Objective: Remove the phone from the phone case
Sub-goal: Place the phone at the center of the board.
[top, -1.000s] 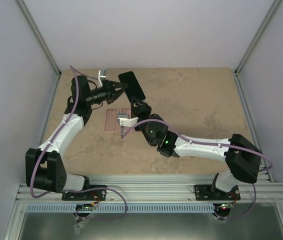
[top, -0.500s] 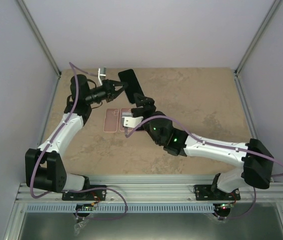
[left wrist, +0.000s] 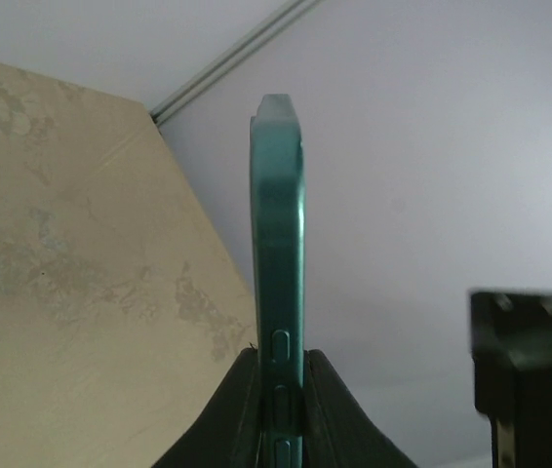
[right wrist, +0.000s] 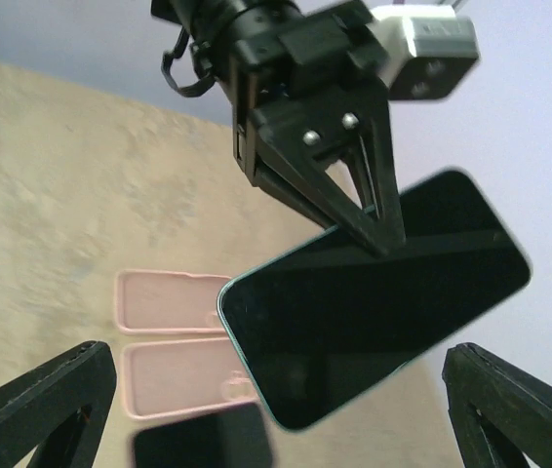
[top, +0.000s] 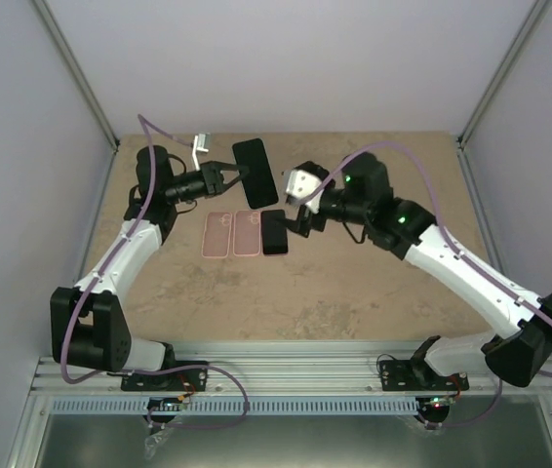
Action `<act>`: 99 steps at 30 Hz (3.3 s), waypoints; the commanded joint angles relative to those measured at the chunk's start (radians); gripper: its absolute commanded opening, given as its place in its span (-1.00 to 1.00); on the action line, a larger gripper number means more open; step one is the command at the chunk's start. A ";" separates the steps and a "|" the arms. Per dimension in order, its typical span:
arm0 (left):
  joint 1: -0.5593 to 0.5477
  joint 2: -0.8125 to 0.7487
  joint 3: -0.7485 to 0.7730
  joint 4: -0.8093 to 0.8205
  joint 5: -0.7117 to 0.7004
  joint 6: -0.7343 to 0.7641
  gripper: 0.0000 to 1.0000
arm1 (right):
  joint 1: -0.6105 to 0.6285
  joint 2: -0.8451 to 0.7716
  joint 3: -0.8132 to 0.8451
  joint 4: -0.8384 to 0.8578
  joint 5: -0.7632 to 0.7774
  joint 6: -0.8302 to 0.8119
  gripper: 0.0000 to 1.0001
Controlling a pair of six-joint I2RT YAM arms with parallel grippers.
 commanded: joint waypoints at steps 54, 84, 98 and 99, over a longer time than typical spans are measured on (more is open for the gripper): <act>-0.106 -0.067 -0.005 -0.146 -0.058 0.392 0.98 | -0.384 0.143 -0.273 0.574 -0.806 1.261 -0.99; -0.075 -0.041 0.074 -0.399 -0.277 0.526 0.99 | -0.549 0.558 -0.217 0.249 -0.752 1.049 -0.99; -0.072 -0.020 0.049 -0.347 -0.261 0.478 0.99 | -0.561 0.679 -0.146 0.216 -0.771 1.027 -0.99; -0.072 -0.018 0.047 -0.347 -0.261 0.477 0.99 | -0.561 0.685 -0.142 0.214 -0.766 1.024 -0.99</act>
